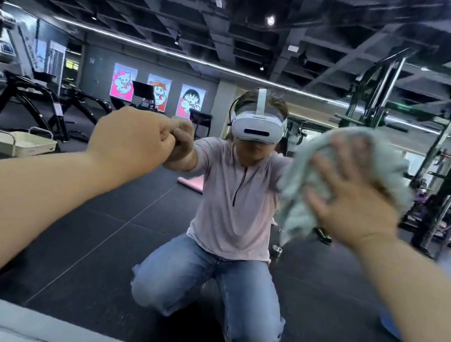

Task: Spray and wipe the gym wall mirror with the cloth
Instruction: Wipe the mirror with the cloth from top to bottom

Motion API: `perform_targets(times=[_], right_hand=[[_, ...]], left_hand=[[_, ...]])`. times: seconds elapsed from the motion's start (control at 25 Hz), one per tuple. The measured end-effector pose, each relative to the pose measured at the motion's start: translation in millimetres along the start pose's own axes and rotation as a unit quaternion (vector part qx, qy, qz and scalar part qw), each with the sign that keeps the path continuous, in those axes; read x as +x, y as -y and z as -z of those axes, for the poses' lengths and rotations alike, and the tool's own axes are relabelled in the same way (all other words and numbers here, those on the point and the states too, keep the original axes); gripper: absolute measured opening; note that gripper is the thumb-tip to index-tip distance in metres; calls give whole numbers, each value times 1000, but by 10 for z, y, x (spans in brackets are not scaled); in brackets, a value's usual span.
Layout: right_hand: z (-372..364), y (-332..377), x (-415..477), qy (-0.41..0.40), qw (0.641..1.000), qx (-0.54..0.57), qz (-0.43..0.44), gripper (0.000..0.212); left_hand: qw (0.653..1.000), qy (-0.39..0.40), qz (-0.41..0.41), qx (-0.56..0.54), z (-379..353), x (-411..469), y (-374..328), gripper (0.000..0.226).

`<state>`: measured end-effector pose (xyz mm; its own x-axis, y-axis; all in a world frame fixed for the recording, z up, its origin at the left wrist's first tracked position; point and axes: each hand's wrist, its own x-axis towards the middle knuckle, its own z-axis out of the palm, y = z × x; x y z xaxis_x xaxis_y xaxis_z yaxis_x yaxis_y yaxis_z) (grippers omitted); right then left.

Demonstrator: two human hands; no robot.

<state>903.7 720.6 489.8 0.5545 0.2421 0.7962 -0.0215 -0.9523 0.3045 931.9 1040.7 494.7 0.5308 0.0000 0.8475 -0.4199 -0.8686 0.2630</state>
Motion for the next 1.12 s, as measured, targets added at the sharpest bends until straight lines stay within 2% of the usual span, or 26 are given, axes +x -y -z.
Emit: perform_targets(times=[0.08,0.16,0.2,0.24,0.32,0.36,0.44,0.48,0.52,0.56,0.64,0.68,0.72,0.76,0.8,0.84,0.88,0.92,0.96,1.0,1.04,1.08,1.12], right_hand=[[252,-303,145,-53,974,2,-219,68],[246,3,473,-99,943,24,-318,67],[169,318,580,-99,948,39,-299,66],[53,682,592,-101,965,45,-239,64],[-336,1291,298,-100,992,43,-60,59],[-519,1403,13,-71,996,46,13,56],[-573,1137,-423,-14,994,41,101,55],[-543,809,-520,12,994,46,98,58],[-446,456,-560,43,998,34,35,62],[-288,132,-536,44,996,31,-72,64],[-19,-199,-244,-56,954,57,-287,65],[-2,-158,-42,-94,925,80,-360,65],[-11,58,129,-111,912,87,-384,65],[-100,339,187,-115,928,71,-347,64],[-232,639,133,-113,959,61,-255,64],[-415,864,-47,-95,987,58,-119,61],[-550,909,-333,-57,997,51,12,58],[-615,806,-614,-38,994,42,93,56],[-604,558,-823,-20,992,47,117,57],[-557,239,-944,-20,995,53,77,60],[-445,-69,-980,-18,998,49,-26,65],[-292,-366,-920,-28,985,57,-160,67],[-136,-564,-754,-56,952,78,-290,65]], left_hand=[[1000,5,-19,-18,-6,4,-73,44],[999,10,-30,-8,-21,-45,-85,43],[999,11,-34,4,-29,-71,-60,42],[999,13,-39,19,-33,-104,-20,41],[998,10,-46,42,-22,-190,75,42],[997,4,-52,49,-25,-208,103,43],[998,2,-46,45,-51,-207,108,42],[998,9,-41,38,-81,-198,62,41],[998,19,-45,31,-129,-207,-12,41],[998,29,-58,24,-203,-229,-114,42],[995,48,-89,17,-355,-319,-292,47],[993,50,-102,13,-426,-356,-356,50],[993,43,-113,7,-484,-374,-400,51],[992,37,-118,1,-536,-399,-431,51],[993,31,-117,-3,-537,-414,-442,47],[993,27,-114,-8,-527,-439,-448,44],[993,26,-112,-14,-537,-471,-491,43],[993,27,-114,-16,-547,-496,-540,44],[992,30,-125,-18,-570,-507,-610,45],[989,33,-140,-26,-601,-502,-697,46],[986,34,-158,-37,-635,-495,-785,51],[983,36,-174,-49,-669,-495,-894,59],[980,35,-188,-53,-682,-500,-958,67]])
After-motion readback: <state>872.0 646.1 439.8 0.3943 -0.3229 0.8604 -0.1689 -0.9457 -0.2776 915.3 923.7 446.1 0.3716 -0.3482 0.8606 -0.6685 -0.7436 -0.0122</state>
